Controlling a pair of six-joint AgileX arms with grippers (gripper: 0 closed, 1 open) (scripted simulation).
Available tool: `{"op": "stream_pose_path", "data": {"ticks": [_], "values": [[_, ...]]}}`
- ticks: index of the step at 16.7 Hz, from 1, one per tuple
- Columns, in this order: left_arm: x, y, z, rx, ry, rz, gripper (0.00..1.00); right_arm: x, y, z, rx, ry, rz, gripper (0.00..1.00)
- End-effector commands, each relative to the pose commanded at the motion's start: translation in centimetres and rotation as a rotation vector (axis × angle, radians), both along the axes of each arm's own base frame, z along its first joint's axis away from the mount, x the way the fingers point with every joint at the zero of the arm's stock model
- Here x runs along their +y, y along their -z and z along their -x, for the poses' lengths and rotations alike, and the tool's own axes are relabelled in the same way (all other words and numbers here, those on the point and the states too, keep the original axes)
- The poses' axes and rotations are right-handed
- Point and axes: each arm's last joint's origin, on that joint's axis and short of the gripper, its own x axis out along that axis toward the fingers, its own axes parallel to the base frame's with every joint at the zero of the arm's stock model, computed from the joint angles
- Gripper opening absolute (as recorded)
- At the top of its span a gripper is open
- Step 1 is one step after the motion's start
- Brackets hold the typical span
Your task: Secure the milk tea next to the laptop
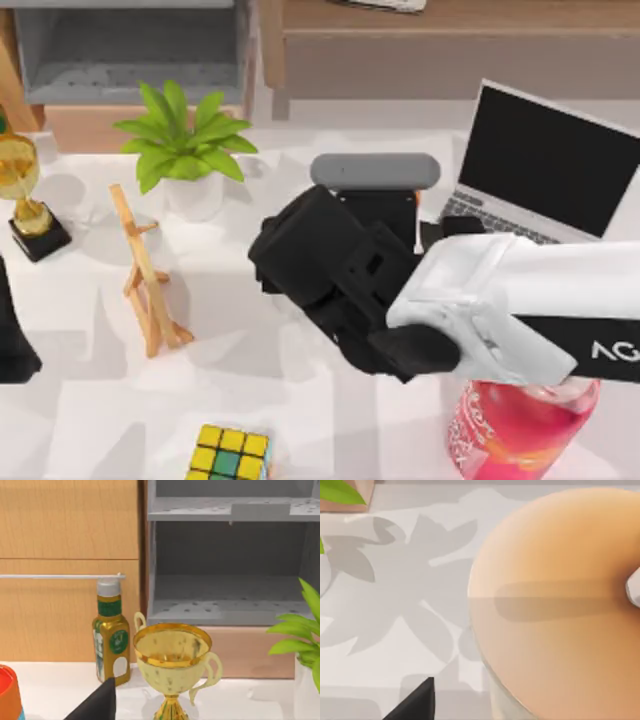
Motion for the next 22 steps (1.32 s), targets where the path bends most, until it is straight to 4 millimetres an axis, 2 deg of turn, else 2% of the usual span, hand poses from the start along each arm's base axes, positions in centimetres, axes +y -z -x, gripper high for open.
{"op": "stream_pose_path", "data": {"ticks": [4,8,21,22], "values": [[0.0,0.0,0.0,0.000,0.000,0.000,1.00,-0.4,1.8,-2.6,0.000,0.000,0.001,1.00],[0.0,0.0,0.0,0.000,0.000,0.000,1.00,-0.4,1.9,-2.7,0.001,0.000,0.001,1.00],[0.0,0.0,0.0,0.000,0.000,0.000,1.00,-0.4,1.9,-2.7,0.001,0.000,0.001,0.02],[0.0,0.0,0.0,0.000,0.000,0.000,1.00,-0.4,1.9,-2.7,0.001,0.000,0.001,0.00]]}}
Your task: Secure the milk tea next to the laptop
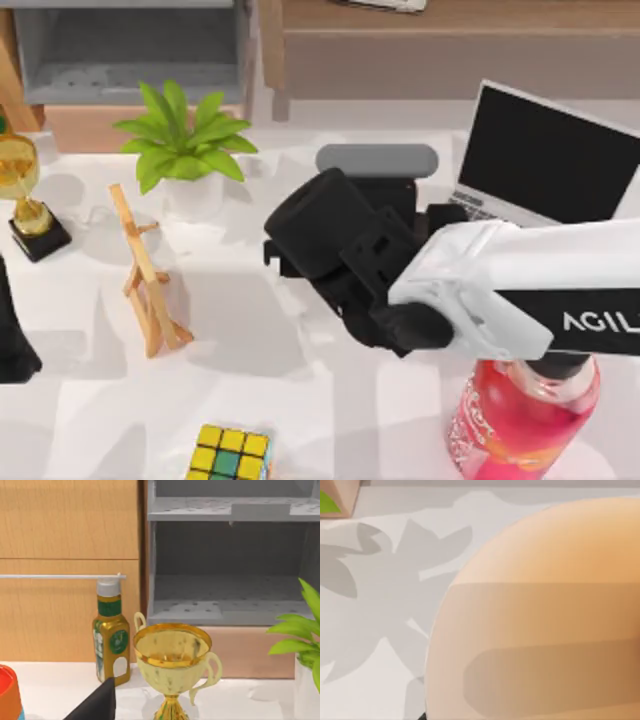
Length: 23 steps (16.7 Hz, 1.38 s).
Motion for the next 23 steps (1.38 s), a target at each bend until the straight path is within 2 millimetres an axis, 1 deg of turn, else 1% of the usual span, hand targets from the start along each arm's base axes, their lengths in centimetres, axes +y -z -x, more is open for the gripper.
{"op": "stream_pose_path", "data": {"ticks": [9,13,17,20,23], "values": [[0.0,0.0,0.0,0.000,0.000,0.000,1.00,0.1,-0.1,0.1,-0.001,-0.002,-0.003,0.00],[0.0,0.0,0.0,0.000,0.000,0.000,1.00,0.1,-1.0,0.1,-0.001,-0.002,-0.002,0.00],[0.0,0.0,0.0,0.000,0.000,0.000,1.00,0.0,-0.8,0.1,0.003,-0.001,0.001,0.00],[0.0,0.0,0.0,0.000,0.000,0.000,1.00,-0.4,-3.1,-0.7,-0.045,0.005,-0.050,0.00],[0.0,0.0,0.0,0.000,0.000,0.000,1.00,-2.6,-5.2,-1.6,-0.063,0.005,-0.072,0.00]]}}
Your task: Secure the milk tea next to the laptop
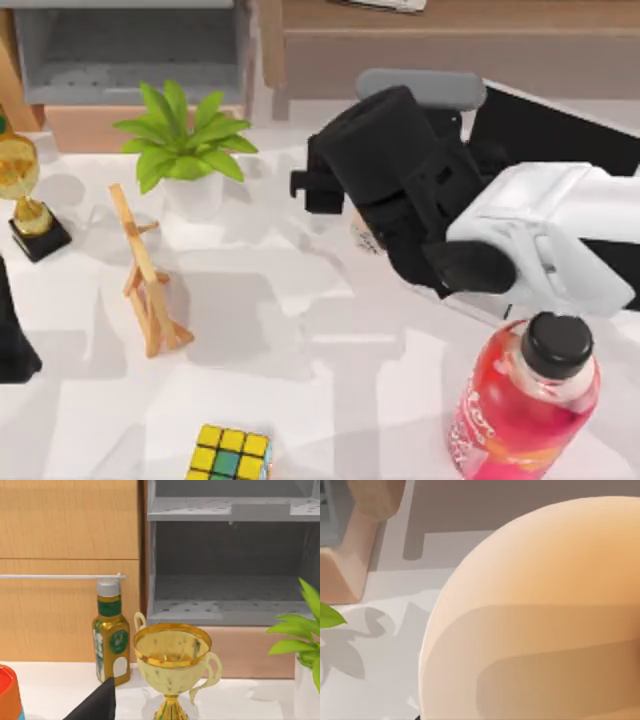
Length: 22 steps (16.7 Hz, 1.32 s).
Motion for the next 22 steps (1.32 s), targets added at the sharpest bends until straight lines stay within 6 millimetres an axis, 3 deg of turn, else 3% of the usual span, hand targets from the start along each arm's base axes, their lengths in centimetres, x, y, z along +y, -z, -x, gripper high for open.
{"op": "stream_pose_path", "data": {"ticks": [6,14,18,22], "values": [[0.0,0.0,0.0,0.000,0.000,0.000,1.00,-7.9,-1.7,-1.4,0.041,-0.019,0.031,0.00],[0.0,0.0,0.0,0.000,0.000,0.000,1.00,-19.6,-0.4,-0.5,0.131,-0.052,0.068,0.00],[0.0,0.0,0.0,0.000,0.000,0.000,1.00,-24.2,0.3,0.1,0.126,-0.047,0.065,0.00],[0.0,0.0,0.0,0.000,0.000,0.000,1.00,-27.6,0.4,0.1,0.091,-0.024,0.068,0.00]]}}
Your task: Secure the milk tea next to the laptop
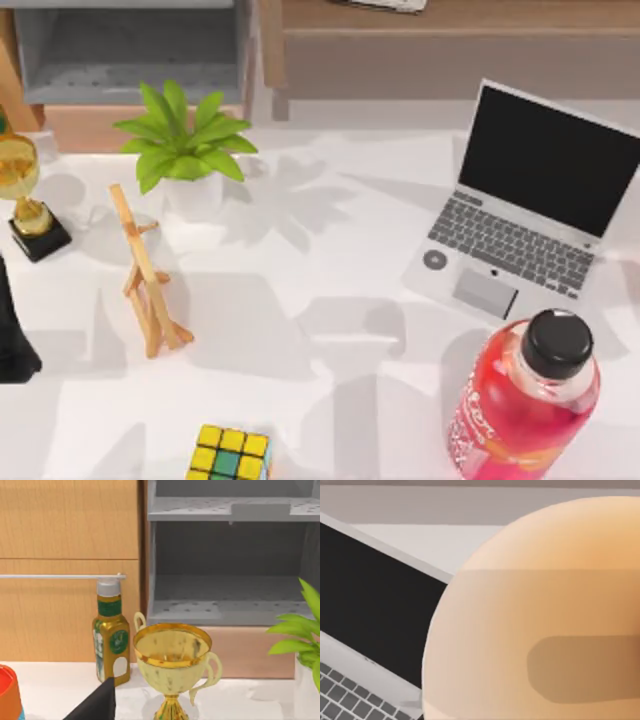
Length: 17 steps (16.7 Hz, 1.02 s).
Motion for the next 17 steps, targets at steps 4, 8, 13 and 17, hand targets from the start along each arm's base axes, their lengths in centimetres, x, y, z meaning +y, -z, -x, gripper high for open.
{"op": "stream_pose_path", "data": {"ticks": [4,8,13,17], "values": [[0.00,0.00,0.00,0.000,0.000,0.000,1.00,-1.46,-0.07,-0.17,-0.024,0.014,0.005,0.00],[0.00,0.00,0.00,0.000,0.000,0.000,1.00,-1.37,-0.11,-0.16,-0.024,0.013,0.003,0.00],[0.00,0.00,0.00,0.000,0.000,0.000,1.00,-1.42,-0.08,-0.32,-0.039,0.012,0.011,0.00],[0.00,0.00,0.00,0.000,0.000,0.000,1.00,-1.58,0.11,-0.46,-0.064,0.020,0.018,0.00]]}}
